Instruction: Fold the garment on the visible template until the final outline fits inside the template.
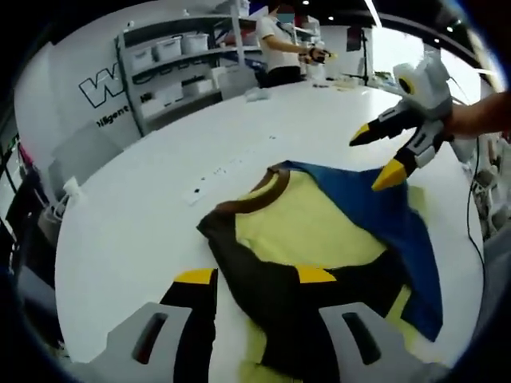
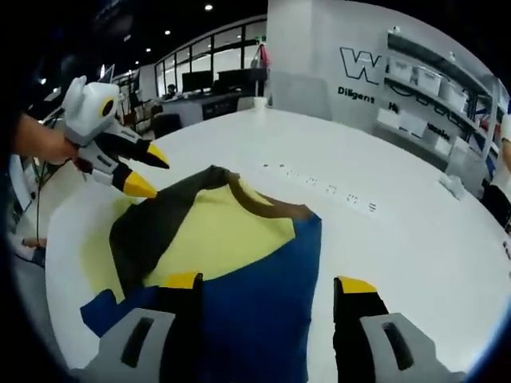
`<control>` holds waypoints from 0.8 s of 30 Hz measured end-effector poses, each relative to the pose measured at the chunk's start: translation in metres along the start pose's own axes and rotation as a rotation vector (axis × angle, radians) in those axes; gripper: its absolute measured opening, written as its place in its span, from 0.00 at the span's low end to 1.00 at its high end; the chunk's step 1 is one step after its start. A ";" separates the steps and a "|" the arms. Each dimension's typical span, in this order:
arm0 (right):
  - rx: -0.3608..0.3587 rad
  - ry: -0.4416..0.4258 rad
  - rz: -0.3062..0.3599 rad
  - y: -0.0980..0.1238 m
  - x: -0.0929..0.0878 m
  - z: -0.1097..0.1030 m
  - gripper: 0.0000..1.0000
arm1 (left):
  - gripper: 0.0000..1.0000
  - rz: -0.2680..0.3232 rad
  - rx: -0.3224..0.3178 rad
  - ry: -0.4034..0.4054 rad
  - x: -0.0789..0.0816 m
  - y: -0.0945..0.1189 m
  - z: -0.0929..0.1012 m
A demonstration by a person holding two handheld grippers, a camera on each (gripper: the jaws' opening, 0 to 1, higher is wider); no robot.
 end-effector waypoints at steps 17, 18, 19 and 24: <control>-0.008 0.089 -0.075 0.026 -0.038 -0.005 0.51 | 0.35 -0.016 0.004 -0.003 -0.029 0.026 0.002; -0.005 0.088 -0.081 0.027 -0.040 -0.005 0.50 | 0.31 -0.018 -0.005 -0.003 -0.031 0.028 0.004; -0.003 0.090 -0.086 0.028 -0.042 -0.005 0.50 | 0.26 -0.031 -0.019 -0.002 -0.034 0.029 0.007; 0.020 0.108 -0.106 0.031 -0.052 -0.012 0.47 | 0.28 -0.040 -0.021 -0.038 -0.045 0.035 0.018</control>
Point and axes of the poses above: the point that each gripper's makers call its tool centre point, and the gripper's own axes: y roughly backward along the fingers, z roughly to its right, x roughly out of its top, the point moved 8 cm from there along y, roughly backward along the fingers, and after that the axes turned 15 degrees about -z, right-handed, at the moved point
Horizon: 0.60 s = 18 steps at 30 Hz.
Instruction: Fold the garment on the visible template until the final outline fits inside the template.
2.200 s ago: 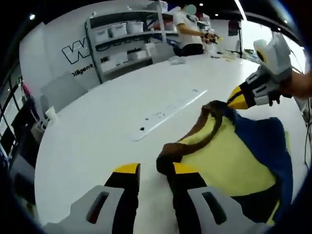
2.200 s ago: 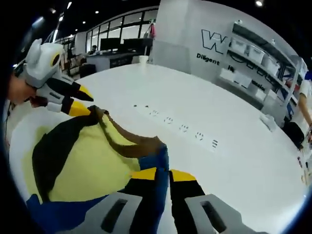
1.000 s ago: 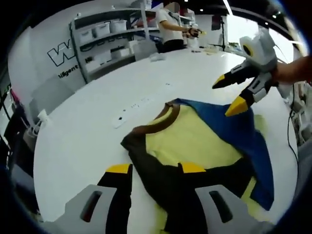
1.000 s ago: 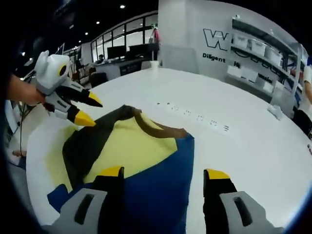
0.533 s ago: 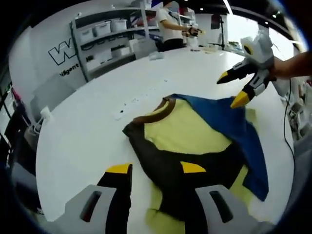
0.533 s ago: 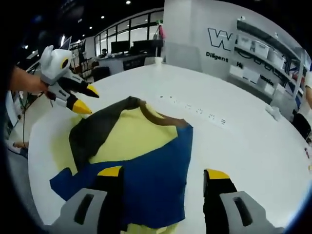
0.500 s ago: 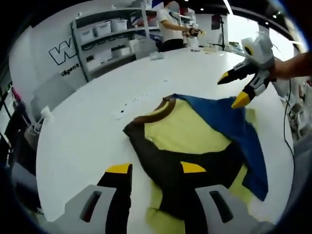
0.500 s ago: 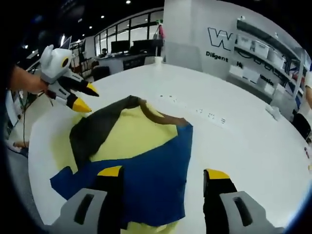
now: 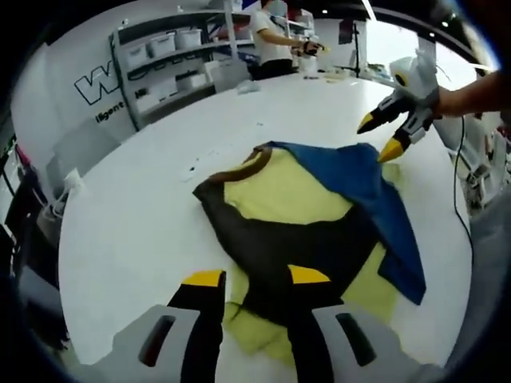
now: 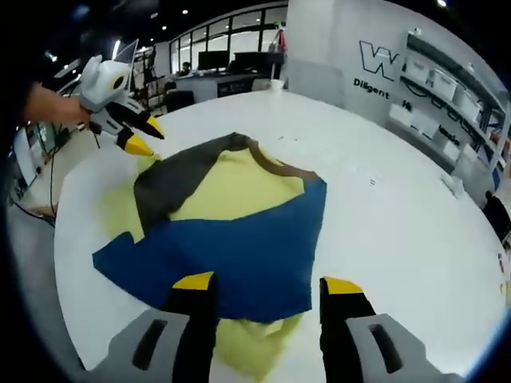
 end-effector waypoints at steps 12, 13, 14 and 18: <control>0.028 0.037 -0.066 0.003 -0.036 -0.008 0.38 | 0.29 0.016 -0.028 0.010 -0.017 0.009 0.014; 0.032 0.035 -0.067 0.004 -0.038 -0.008 0.37 | 0.29 0.014 -0.032 0.009 -0.021 0.010 0.016; 0.035 0.034 -0.070 0.004 -0.041 -0.008 0.37 | 0.29 0.007 -0.036 0.009 -0.024 0.010 0.017; 0.037 0.030 -0.094 0.004 -0.051 -0.007 0.36 | 0.27 -0.016 -0.081 0.007 -0.034 0.011 0.026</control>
Point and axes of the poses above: the point that each gripper's makers call its tool centre point, and the gripper's own axes: y roughly backward along the fingers, z roughly to its right, x roughly out of its top, the point moved 8 cm from there along y, roughly backward along the fingers, and after that the axes turned 15 degrees about -z, right-handed, at the moved point
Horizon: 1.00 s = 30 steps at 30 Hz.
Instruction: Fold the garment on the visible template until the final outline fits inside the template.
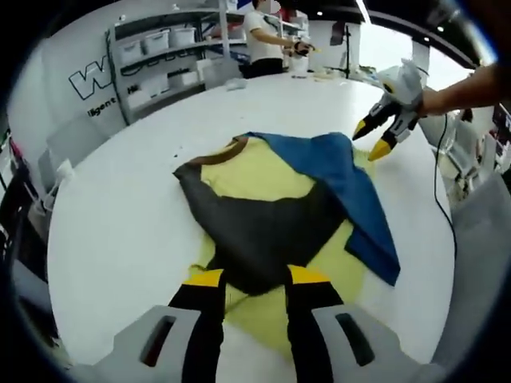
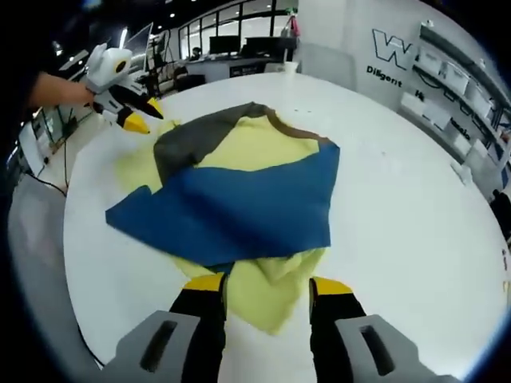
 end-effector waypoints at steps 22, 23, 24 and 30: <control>0.041 -0.026 -0.070 -0.008 -0.020 -0.007 0.26 | 0.26 -0.074 -0.069 -0.041 -0.039 -0.007 0.017; 0.041 -0.024 -0.070 -0.008 -0.020 -0.007 0.26 | 0.26 -0.079 -0.067 -0.041 -0.041 -0.007 0.018; 0.040 -0.022 -0.070 -0.008 -0.020 -0.006 0.25 | 0.26 -0.083 -0.068 -0.044 -0.043 -0.007 0.019; 0.029 -0.007 -0.074 -0.008 -0.021 -0.006 0.22 | 0.25 -0.126 -0.079 -0.129 -0.054 -0.008 0.030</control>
Point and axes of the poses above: the point that each gripper's makers call its tool centre point, and the gripper's own axes: y roughly backward along the fingers, z roughly to its right, x roughly out of its top, the point moved 8 cm from there along y, roughly backward along the fingers, and after that the axes turned 15 degrees about -z, right-handed, at the moved point
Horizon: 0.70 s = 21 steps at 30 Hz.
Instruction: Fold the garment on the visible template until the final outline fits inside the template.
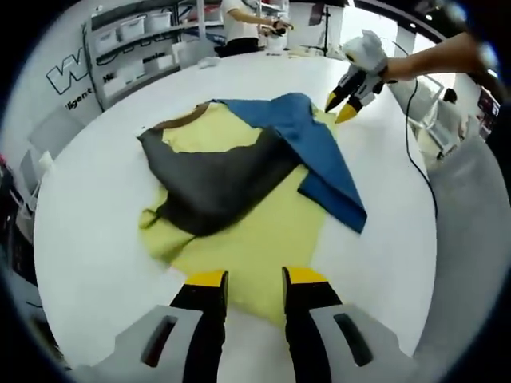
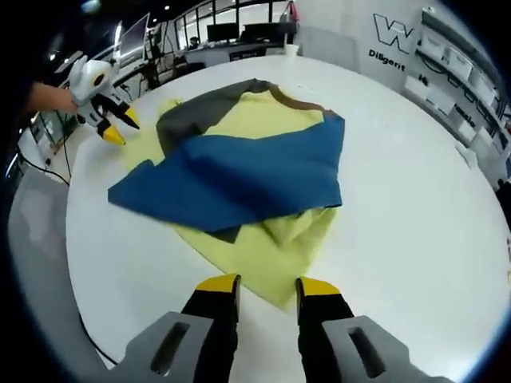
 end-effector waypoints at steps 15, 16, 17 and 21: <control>-0.047 0.097 -0.022 0.001 -0.004 -0.005 0.03 | 0.06 -0.048 0.017 -0.108 -0.012 -0.003 0.009; -0.044 0.101 -0.022 0.001 -0.004 -0.006 0.03 | 0.05 -0.046 0.022 -0.119 -0.012 -0.003 0.009; -0.045 0.098 -0.023 0.001 -0.003 -0.006 0.02 | 0.05 -0.046 0.020 -0.114 -0.012 -0.003 0.008; -0.037 0.096 -0.047 0.003 -0.005 -0.010 0.00 | 0.02 -0.056 0.029 -0.120 -0.012 0.000 0.007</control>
Point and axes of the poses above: the point that each gripper's makers call its tool centre point, and the gripper's own axes: y roughly backward along the fingers, z roughly to its right, x roughly out of its top, the point moved 8 cm from there along y, roughly backward along the fingers, and after that the axes turned 15 degrees about -z, right-handed, at the moved point
